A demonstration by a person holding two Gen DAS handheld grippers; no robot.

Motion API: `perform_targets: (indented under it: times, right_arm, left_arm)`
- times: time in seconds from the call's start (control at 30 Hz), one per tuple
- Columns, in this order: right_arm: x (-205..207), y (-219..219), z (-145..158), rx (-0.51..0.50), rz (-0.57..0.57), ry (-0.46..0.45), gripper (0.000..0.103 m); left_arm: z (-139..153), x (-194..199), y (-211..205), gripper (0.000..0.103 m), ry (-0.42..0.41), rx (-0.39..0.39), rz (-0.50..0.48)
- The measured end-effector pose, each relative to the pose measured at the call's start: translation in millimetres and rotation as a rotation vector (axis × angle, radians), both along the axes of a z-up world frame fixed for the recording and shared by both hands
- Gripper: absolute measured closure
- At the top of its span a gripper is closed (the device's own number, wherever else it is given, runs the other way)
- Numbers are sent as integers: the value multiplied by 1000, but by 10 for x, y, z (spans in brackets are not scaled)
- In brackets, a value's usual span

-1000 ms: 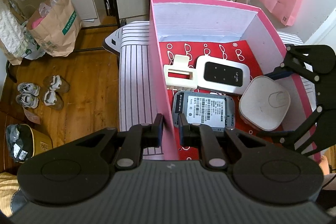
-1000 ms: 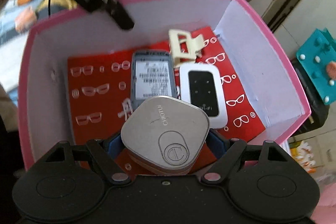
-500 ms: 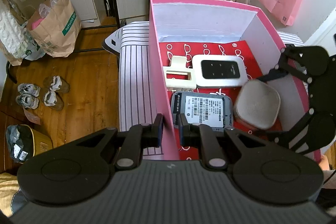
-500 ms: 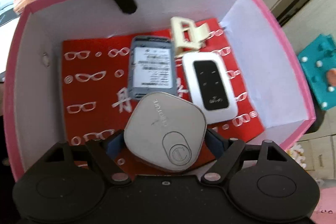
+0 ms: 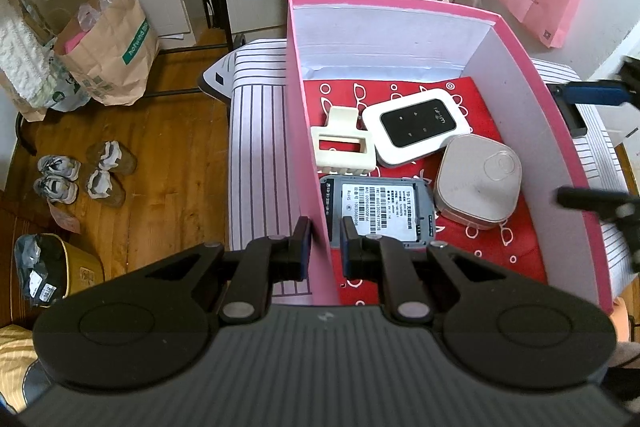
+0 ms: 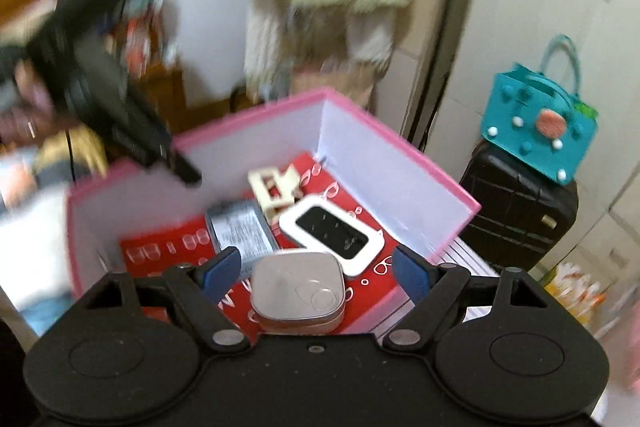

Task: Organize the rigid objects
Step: 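Grasp the white cube charger on the table with the right gripper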

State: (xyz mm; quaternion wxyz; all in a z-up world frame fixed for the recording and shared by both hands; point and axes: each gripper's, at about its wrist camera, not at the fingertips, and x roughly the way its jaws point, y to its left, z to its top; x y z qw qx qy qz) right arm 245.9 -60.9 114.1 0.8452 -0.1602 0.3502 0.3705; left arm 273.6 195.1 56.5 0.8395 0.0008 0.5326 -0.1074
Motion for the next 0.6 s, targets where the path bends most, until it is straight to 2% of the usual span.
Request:
perform_targets:
  times: [0.1, 0.3, 0.47, 0.6]
  right_arm:
    - [-52, -227, 47, 63, -68, 14, 17]
    - [-278, -638, -40, 98, -202, 8, 17]
    - [-483, -953, -245, 95, -303, 24, 17]
    - [-631, -1132, -452, 47, -384, 26, 17]
  left_arm:
    - [4, 8, -20, 91, 3, 11, 4]
    - [7, -4, -76, 90, 0, 42, -2]
    - [5, -20, -82, 90, -10, 44, 4]
    - [4, -62, -78, 90, -26, 42, 8]
